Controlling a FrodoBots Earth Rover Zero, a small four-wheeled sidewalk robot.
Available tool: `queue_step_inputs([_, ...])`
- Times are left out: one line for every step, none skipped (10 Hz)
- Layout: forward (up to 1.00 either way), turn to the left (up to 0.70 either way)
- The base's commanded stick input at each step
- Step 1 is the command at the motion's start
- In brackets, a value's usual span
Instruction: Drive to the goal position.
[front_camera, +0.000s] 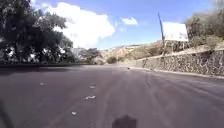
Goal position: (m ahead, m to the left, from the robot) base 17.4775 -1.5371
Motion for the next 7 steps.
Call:
queue_step_inputs([0.50, 0.00])
queue_step_inputs([0.50, 0.00])
queue_step_inputs([0.50, 0.00])
queue_step_inputs([0.50, 0.00])
queue_step_inputs([0.50, 0.00])
queue_step_inputs([0.50, 0.00])
queue_step_inputs([0.50, 0.00])
